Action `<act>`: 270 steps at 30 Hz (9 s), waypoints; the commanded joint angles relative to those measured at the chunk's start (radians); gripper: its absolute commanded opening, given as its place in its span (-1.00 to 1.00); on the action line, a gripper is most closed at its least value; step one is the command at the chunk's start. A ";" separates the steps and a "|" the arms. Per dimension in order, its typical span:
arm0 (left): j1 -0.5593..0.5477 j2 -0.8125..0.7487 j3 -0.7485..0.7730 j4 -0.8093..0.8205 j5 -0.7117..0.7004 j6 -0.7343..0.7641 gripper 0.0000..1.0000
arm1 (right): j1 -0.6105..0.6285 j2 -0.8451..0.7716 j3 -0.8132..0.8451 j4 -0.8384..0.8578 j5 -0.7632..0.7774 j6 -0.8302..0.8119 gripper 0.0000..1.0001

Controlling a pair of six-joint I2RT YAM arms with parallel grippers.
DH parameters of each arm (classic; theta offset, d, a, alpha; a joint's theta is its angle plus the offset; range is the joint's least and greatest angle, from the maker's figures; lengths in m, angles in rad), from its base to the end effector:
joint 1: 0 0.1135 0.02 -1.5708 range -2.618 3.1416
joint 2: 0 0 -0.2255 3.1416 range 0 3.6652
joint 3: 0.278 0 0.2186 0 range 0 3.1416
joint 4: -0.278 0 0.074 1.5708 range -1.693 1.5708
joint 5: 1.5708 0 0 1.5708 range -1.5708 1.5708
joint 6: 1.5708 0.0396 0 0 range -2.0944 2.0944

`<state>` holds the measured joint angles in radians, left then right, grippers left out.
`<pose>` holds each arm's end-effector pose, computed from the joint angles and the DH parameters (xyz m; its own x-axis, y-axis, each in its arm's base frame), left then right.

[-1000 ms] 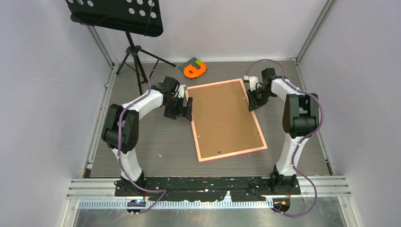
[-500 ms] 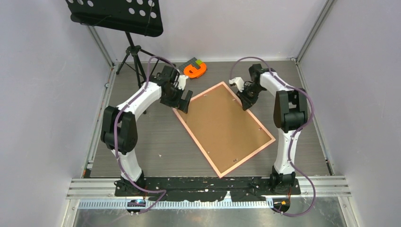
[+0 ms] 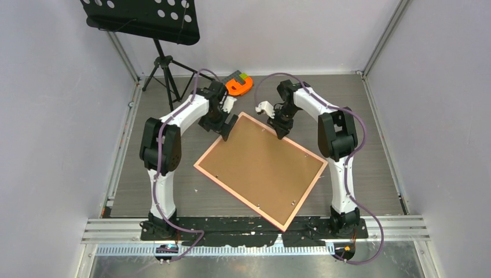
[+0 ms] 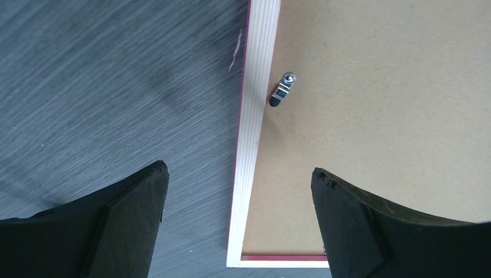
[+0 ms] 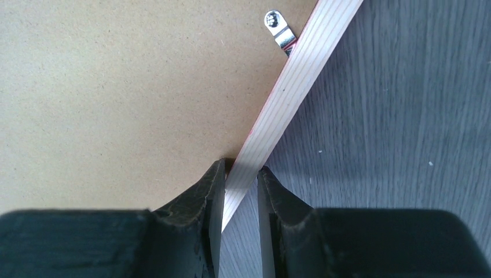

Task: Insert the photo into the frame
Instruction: Adjust the photo frame at the center of the board, then install the photo frame at the center of the board, then adjust the photo frame at the center of the board, then install the photo frame at the center of the board.

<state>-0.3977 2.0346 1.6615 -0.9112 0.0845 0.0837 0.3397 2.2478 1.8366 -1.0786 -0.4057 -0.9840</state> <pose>0.3403 -0.1466 0.1856 -0.8472 0.4463 -0.2884 0.4804 0.8752 -0.0571 0.3595 0.1436 0.1502 -0.2403 -0.8964 -0.3724 -0.9687 0.1972 0.1504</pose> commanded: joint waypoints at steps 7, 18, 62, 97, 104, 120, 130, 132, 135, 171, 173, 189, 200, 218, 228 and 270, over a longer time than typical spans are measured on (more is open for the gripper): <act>-0.006 0.030 0.059 -0.073 -0.031 0.099 0.62 | 0.049 0.069 0.074 -0.027 -0.015 -0.138 -0.88; -0.006 0.168 0.221 -0.151 -0.009 0.129 0.36 | 0.059 0.086 0.114 -0.034 -0.043 -0.112 -0.88; -0.038 0.211 0.234 -0.111 -0.043 0.148 -0.49 | 0.057 0.094 0.108 -0.014 -0.022 -0.089 -0.88; 0.056 0.046 0.016 -0.047 0.065 0.051 -0.21 | 0.060 0.094 0.176 0.040 0.087 0.029 -0.88; 0.078 0.024 -0.075 -0.029 0.135 0.045 -0.56 | 0.069 0.123 0.234 0.034 0.122 0.028 -0.88; 0.116 -0.011 -0.242 0.083 0.181 -0.124 -1.00 | 0.081 0.164 0.376 0.193 0.262 0.252 -0.23; 0.131 -0.083 -0.357 0.174 0.204 -0.282 -1.00 | 0.059 -0.012 0.233 0.266 0.292 0.392 0.38; 0.132 -0.098 -0.382 0.197 0.211 -0.309 -1.00 | 0.042 -0.064 0.175 0.278 0.300 0.437 0.47; 0.134 -0.111 -0.423 0.225 0.231 -0.344 -1.00 | -0.006 -0.154 0.031 0.323 0.293 0.523 0.55; 0.142 -0.222 -0.645 0.444 0.269 -0.527 -1.00 | -0.408 -0.509 -0.740 0.354 0.074 0.658 -0.14; 0.142 -0.227 -0.646 0.442 0.267 -0.527 -1.00 | -0.409 -0.494 -0.733 0.354 0.071 0.657 -0.20; 0.128 -0.233 -0.666 0.364 0.277 -0.462 -1.00 | -0.378 -0.319 -0.440 0.321 -0.009 0.664 -0.83; 0.126 -0.246 -0.686 0.385 0.283 -0.470 -1.00 | -0.347 -0.326 -0.329 0.355 0.043 0.662 0.28; 0.126 -0.252 -0.695 0.421 0.298 -0.498 -1.00 | -0.355 -0.692 -0.819 0.375 0.095 0.560 0.52; 0.126 -0.246 -0.690 0.427 0.292 -0.490 -1.00 | -0.341 -0.638 -0.826 0.418 0.096 0.583 0.38; 0.126 -0.221 -0.683 0.422 0.305 -0.483 -1.00 | -0.287 -0.547 -0.728 0.446 0.189 0.572 -0.25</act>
<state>-0.2527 1.7542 1.0168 -0.4217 0.3531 -0.4374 0.0441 1.6917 1.0451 -0.6868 -0.2073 -0.3904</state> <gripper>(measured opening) 0.115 0.396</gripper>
